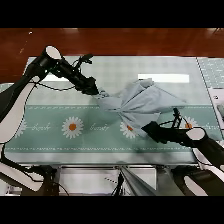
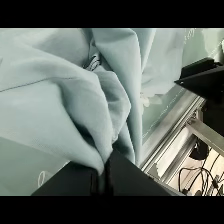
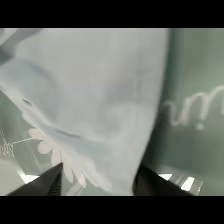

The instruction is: Fold the shirts.

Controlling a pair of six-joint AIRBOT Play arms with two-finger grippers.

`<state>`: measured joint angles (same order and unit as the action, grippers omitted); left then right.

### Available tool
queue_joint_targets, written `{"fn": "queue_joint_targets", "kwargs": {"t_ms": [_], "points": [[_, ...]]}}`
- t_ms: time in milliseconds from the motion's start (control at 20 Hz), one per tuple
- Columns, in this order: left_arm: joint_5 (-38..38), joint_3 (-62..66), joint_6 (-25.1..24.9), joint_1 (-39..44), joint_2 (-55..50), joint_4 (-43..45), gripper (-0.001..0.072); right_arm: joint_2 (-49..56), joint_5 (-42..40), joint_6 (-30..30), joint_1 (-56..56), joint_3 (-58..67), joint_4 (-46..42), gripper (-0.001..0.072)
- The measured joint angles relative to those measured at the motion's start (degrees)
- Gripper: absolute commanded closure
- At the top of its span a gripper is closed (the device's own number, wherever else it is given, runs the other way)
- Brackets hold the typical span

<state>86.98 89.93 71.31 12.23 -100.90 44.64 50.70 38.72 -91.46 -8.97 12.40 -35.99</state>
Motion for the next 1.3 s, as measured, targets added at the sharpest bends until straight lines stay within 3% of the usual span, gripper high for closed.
{"fn": "queue_joint_targets", "kwargs": {"t_ms": [50,150,400,650,900,1300], "points": [[-0.09,0.00,-0.07,0.00,0.00,-0.02,0.0675,1.49,-2.47,-0.76,-2.51,0.02,1.53,0.0623],[-0.37,0.02,-0.17,-0.28,0.00,-0.02,0.0675,3.52,-5.68,-0.92,-6.10,0.72,4.39,0.0688],[-0.87,1.46,-0.26,-4.48,1.88,-1.70,0.0675,-0.48,-5.92,2.51,-9.09,10.16,2.89,0.0689],[-0.85,6.91,-0.31,-12.70,9.68,-13.16,0.0675,-9.94,-2.91,2.93,-3.78,28.63,-3.74,0.0690],[-2.27,14.56,0.72,-19.67,23.45,-21.40,0.0675,-13.88,2.05,2.97,6.99,49.09,-7.45,0.0690],[-8.55,18.38,3.65,-25.07,46.01,-22.60,0.0675,-14.86,13.20,2.86,15.85,72.13,-10.03,0.0690]]}}
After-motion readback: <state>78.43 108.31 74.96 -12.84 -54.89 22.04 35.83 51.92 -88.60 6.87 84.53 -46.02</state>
